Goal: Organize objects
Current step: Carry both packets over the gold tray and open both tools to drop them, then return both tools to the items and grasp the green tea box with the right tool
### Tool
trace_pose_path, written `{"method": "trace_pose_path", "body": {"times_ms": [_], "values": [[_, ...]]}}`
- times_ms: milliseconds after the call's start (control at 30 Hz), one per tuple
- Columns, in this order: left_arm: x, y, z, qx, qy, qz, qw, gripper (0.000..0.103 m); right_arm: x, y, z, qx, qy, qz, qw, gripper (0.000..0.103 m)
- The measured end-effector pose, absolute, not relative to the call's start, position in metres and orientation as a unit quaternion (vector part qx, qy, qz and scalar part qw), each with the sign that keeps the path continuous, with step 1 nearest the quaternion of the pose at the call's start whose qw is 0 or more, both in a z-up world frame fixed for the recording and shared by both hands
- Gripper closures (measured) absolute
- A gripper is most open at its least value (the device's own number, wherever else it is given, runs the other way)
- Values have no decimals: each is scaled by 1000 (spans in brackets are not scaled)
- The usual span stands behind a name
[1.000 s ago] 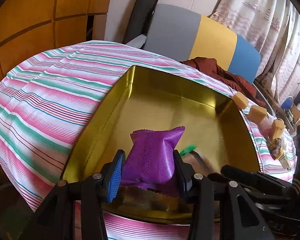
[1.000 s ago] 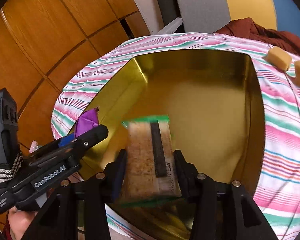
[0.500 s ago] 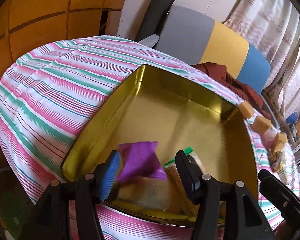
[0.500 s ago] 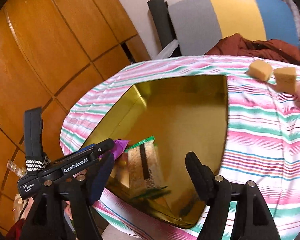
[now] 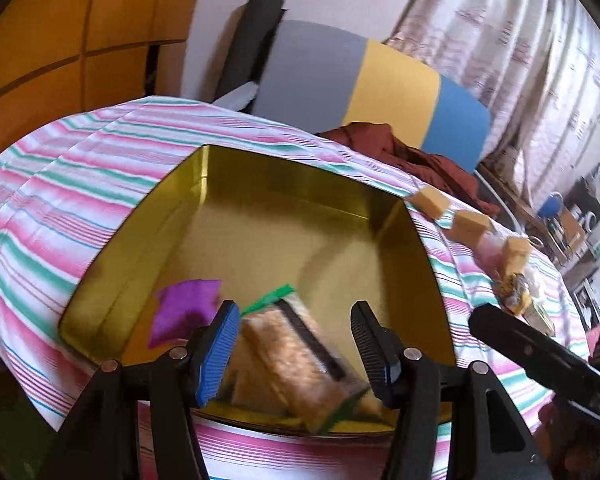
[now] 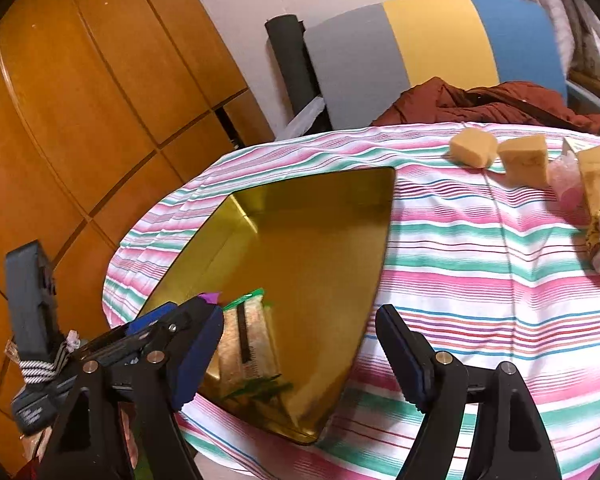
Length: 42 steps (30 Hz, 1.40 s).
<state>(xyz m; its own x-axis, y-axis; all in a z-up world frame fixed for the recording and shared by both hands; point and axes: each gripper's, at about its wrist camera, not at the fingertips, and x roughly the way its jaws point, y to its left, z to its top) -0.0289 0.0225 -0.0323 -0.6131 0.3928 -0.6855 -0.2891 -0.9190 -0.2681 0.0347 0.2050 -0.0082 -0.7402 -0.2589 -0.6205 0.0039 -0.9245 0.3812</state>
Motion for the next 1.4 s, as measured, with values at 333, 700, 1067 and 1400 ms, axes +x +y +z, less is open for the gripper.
{"method": "trace_pose_path", "body": {"times_ms": [333,700,1067,1400], "values": [[-2,62,-27,-384,-42,885,261,44,53,257,-8,345,-176,-922,6,22],[36,119,-28,-381,-7,858,344,43,89,338,-26,354,-169,-916,-83,21],[53,175,-39,-412,15,825,387,43,120,434,-49,368,-171,-896,-182,19],[54,200,-51,-448,28,807,383,43,108,504,-48,369,-117,-896,-219,14]]}}
